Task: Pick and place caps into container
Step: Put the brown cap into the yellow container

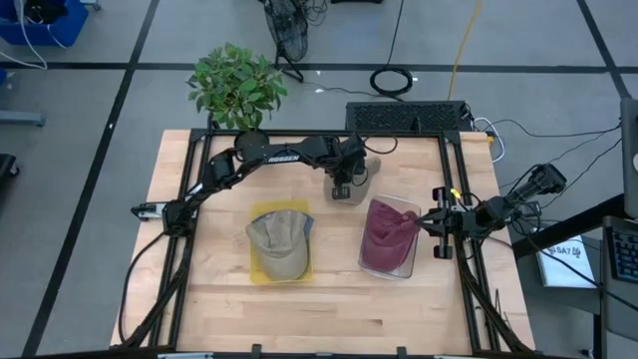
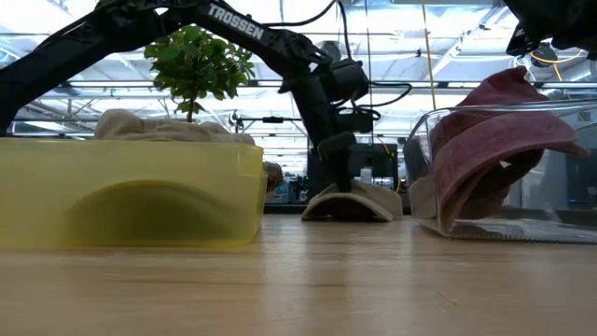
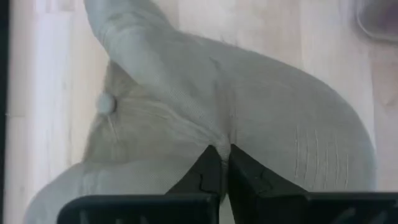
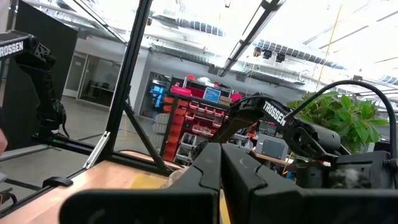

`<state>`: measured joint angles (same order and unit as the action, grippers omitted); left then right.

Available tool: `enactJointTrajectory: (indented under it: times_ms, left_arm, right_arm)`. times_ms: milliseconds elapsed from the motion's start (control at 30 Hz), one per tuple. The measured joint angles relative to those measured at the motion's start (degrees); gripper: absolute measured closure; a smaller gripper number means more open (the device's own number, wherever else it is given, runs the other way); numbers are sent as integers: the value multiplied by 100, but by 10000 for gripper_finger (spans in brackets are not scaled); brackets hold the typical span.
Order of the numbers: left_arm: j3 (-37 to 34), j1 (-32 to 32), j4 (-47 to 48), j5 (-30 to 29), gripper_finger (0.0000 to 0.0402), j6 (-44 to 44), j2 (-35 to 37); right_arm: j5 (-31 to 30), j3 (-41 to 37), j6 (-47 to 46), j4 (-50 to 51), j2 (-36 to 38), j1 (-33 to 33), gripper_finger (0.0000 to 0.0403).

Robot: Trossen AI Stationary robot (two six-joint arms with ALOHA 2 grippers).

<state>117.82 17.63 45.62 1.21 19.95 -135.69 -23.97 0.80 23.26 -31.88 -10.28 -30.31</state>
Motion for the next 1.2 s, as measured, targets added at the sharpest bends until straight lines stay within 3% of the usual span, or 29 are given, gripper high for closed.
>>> enactJointTrajectory:
  times_ms: [200,500,667,900,1067,1200]
  left_arm:
    - [-17,-98,-43,-488,394,-55,477]
    - [-17,-758,643,-1262,394,-309,2335]
    - [-7,-1522,1566,-2495,396,-675,3555]
    - [2,-2875,3396,-4183,396,-2453,4785]
    - [-328,-3777,4460,-4842,396,-4078,5001]
    - [-1105,-4325,4294,-4921,394,-4739,4969]
  right_arm:
    - [0,0,0,2,0,-1,403]
    - [2,0,-164,46,0,-6,403]
    - [1,0,-178,63,0,-6,403]
    - [1,0,-298,47,0,-6,403]
    - [1,0,-306,46,0,-6,403]
    - [0,0,-308,46,0,-6,403]
